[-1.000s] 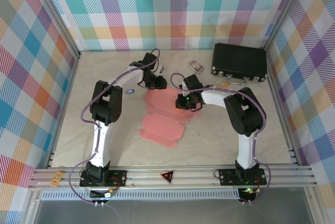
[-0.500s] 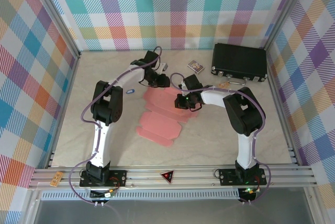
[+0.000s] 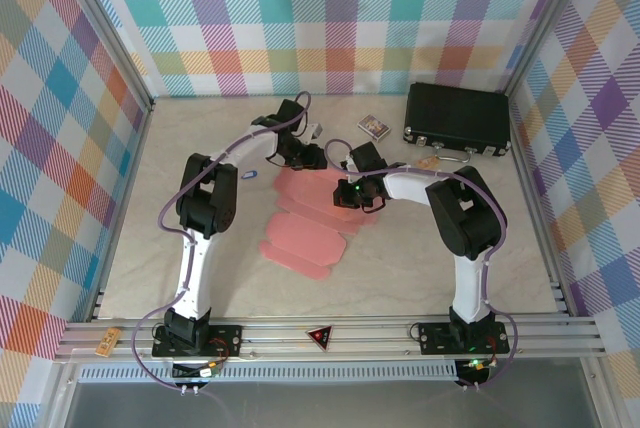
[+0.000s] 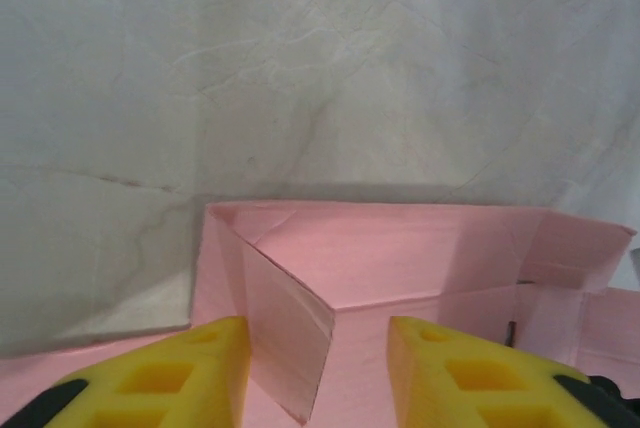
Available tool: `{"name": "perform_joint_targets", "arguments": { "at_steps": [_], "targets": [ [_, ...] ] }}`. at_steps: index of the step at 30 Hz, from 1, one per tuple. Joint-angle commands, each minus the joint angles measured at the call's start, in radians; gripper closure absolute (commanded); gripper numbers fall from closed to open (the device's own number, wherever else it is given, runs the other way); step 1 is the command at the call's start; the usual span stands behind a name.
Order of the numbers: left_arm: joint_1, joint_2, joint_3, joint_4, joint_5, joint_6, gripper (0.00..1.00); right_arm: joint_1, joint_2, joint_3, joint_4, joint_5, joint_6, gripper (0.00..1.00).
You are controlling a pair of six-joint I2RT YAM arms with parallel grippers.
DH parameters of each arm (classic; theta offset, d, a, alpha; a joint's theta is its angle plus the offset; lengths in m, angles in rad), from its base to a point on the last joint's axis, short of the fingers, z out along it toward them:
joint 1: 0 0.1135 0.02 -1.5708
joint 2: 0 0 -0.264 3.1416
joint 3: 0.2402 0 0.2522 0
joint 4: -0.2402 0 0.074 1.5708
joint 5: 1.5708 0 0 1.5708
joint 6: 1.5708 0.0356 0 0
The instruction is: Fold the paper box
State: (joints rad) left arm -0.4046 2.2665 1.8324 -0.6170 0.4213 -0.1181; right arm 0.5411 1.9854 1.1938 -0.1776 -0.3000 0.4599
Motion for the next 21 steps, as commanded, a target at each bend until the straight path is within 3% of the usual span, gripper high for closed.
{"name": "perform_joint_targets", "arguments": {
  "at_steps": [1, 4, 9, 15, 21],
  "targets": [
    [-0.008, -0.155, -0.108, 0.026, -0.096, -0.022, 0.52, 0.011, 0.045, 0.004, -0.087, 0.047, -0.028, 0.96],
    [-0.008, -0.275, -0.270, 0.130, -0.142, -0.056, 0.45, 0.011, 0.042, 0.010, -0.099, 0.053, -0.050, 0.96],
    [-0.010, -0.435, -0.509, 0.231, -0.165, -0.114, 0.46, 0.011, 0.044, 0.046, -0.144, 0.071, -0.106, 0.96],
    [-0.044, -0.560, -0.757, 0.410, -0.122, -0.204, 0.63, 0.011, 0.043, 0.084, -0.183, 0.087, -0.173, 0.96],
    [-0.110, -0.521, -0.815, 0.433, -0.143, -0.248, 0.79, 0.011, 0.046, 0.129, -0.219, 0.088, -0.223, 0.95]
  ]
}}
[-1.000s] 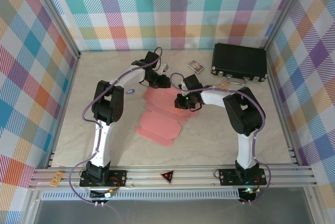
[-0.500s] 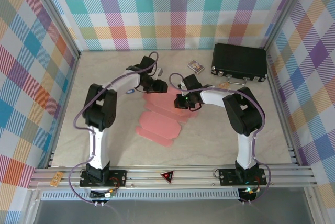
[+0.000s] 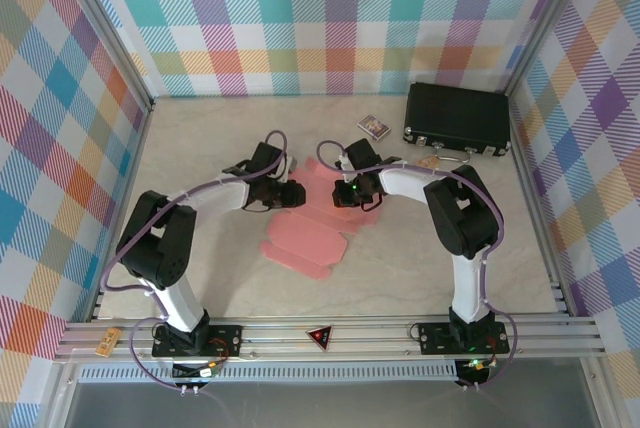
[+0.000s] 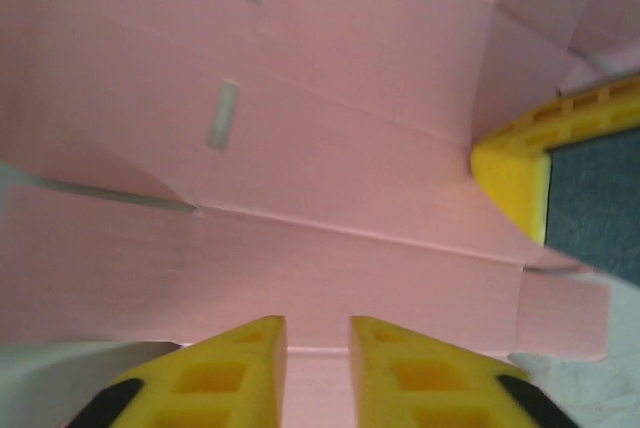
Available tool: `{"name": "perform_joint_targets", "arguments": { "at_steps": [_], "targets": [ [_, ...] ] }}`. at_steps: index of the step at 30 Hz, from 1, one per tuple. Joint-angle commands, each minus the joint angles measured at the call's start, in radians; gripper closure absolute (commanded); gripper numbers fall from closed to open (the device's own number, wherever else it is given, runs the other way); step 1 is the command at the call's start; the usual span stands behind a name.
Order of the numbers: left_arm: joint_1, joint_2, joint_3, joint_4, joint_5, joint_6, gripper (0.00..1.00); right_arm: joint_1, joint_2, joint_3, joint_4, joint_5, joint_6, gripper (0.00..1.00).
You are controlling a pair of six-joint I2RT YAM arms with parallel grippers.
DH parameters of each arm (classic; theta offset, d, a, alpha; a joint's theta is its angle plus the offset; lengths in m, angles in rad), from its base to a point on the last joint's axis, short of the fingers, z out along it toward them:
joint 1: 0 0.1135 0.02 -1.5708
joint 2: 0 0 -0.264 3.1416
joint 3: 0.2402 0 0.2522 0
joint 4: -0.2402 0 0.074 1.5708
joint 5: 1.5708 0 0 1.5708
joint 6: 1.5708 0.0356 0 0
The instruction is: Fold the paper box
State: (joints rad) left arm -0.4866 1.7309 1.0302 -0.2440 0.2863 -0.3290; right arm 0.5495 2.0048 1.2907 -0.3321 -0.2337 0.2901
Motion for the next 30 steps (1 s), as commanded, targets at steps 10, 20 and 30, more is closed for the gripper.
{"name": "perform_joint_targets", "arguments": {
  "at_steps": [10, 20, 30],
  "targets": [
    [-0.137, 0.010, -0.123, 0.157, -0.110, -0.213, 0.88, 0.003, 0.031, 0.126, -0.100, -0.016, -0.094, 0.94],
    [-0.247, -0.019, -0.199, 0.274, -0.224, -0.481, 0.89, -0.049, -0.111, 0.124, -0.126, 0.118, 0.004, 0.58],
    [-0.263, -0.002, -0.189, 0.301, -0.236, -0.547, 0.90, -0.094, -0.088, 0.166, -0.220, 0.396, 0.132, 0.56]
  ]
}}
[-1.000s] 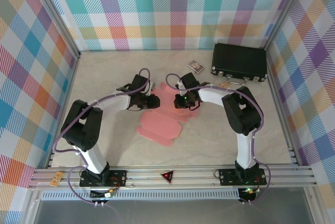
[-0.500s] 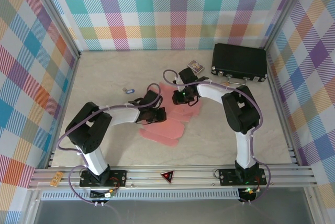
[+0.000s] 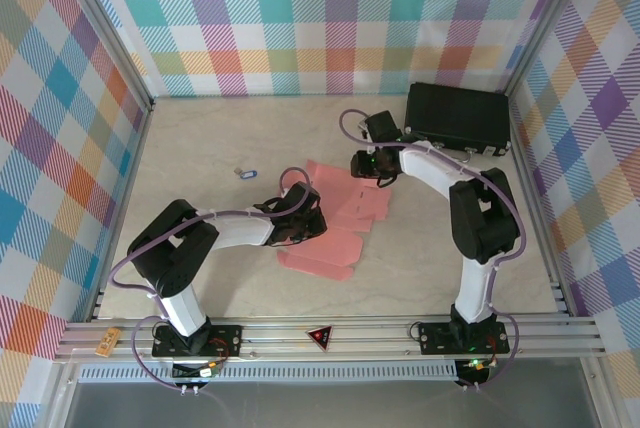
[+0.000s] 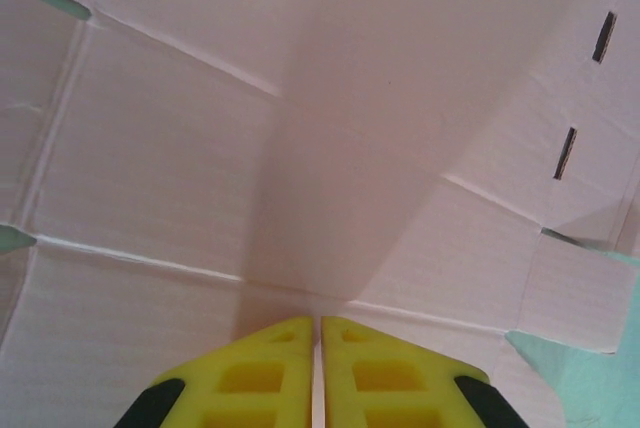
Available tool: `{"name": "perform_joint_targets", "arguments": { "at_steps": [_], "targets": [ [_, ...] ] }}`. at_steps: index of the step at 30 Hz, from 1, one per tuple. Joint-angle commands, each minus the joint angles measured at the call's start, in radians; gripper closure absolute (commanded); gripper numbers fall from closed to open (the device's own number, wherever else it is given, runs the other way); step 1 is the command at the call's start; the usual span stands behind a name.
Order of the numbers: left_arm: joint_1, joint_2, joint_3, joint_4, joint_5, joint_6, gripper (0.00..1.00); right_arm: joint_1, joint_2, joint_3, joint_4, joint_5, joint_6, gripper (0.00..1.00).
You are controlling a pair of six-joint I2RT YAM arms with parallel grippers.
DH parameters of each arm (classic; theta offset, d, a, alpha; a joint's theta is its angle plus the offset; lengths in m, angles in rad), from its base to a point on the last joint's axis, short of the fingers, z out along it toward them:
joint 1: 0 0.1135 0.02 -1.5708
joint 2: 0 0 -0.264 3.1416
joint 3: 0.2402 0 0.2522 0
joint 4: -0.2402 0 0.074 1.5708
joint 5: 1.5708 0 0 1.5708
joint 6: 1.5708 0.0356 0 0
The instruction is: Fold the paper box
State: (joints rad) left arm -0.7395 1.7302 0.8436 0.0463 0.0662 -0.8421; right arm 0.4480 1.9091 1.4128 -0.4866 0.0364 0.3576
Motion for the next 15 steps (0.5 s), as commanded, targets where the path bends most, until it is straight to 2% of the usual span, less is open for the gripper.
{"name": "perform_joint_targets", "arguments": {
  "at_steps": [1, 15],
  "targets": [
    [-0.010, 0.004, 0.000, 0.009, -0.013, -0.035, 0.90, 0.008, 0.013, 0.047, -0.074, 0.151, 0.072, 0.55],
    [-0.014, 0.014, 0.000, 0.004, -0.012, -0.035, 0.90, 0.007, 0.108, 0.128, -0.178, 0.253, 0.103, 0.55]
  ]
}}
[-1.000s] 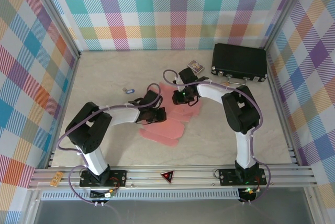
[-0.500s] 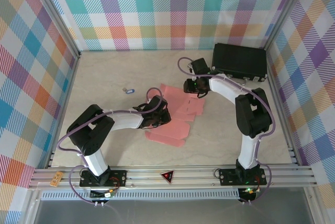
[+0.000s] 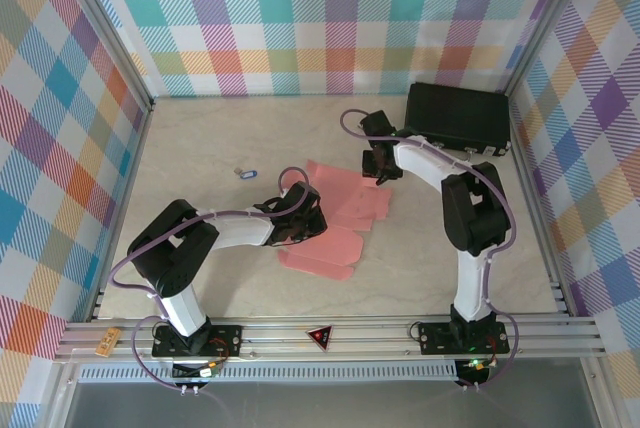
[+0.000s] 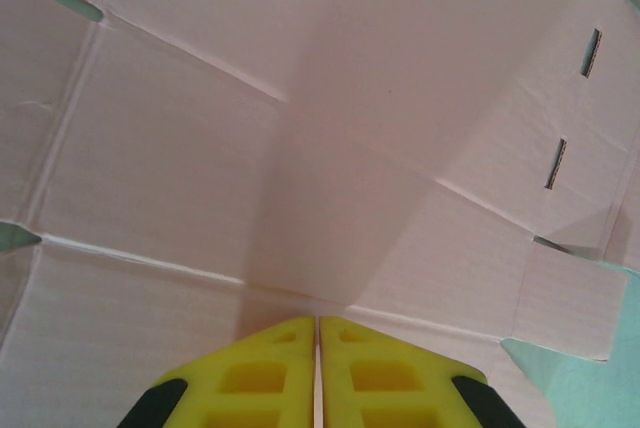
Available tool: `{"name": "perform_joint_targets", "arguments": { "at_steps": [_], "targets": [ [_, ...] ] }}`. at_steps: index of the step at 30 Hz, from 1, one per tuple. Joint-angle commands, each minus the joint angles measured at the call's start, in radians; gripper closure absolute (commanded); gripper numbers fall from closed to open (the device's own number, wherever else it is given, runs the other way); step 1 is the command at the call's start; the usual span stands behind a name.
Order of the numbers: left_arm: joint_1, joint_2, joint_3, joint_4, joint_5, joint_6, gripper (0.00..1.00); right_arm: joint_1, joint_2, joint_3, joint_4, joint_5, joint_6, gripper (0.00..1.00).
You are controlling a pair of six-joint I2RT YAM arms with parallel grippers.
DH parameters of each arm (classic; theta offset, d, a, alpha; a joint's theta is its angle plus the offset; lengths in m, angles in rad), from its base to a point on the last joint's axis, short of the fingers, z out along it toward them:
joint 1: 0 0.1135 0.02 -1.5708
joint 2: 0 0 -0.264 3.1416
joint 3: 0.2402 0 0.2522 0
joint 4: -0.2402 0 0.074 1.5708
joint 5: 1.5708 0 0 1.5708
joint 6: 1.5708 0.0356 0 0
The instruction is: Fold the paper box
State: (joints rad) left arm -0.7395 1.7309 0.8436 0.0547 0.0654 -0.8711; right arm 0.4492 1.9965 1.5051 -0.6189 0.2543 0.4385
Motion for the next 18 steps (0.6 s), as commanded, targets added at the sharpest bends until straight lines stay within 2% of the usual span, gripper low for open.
{"name": "perform_joint_targets", "arguments": {
  "at_steps": [1, 18],
  "targets": [
    [-0.013, 0.015, 0.000, -0.005, -0.010, -0.005, 0.90, 0.006, 0.028, 0.041, -0.049, 0.032, 0.020, 0.55],
    [-0.012, 0.028, 0.003, -0.022, -0.007, 0.006, 0.90, 0.005, 0.077, 0.075, -0.038, -0.101, 0.023, 0.56]
  ]
}}
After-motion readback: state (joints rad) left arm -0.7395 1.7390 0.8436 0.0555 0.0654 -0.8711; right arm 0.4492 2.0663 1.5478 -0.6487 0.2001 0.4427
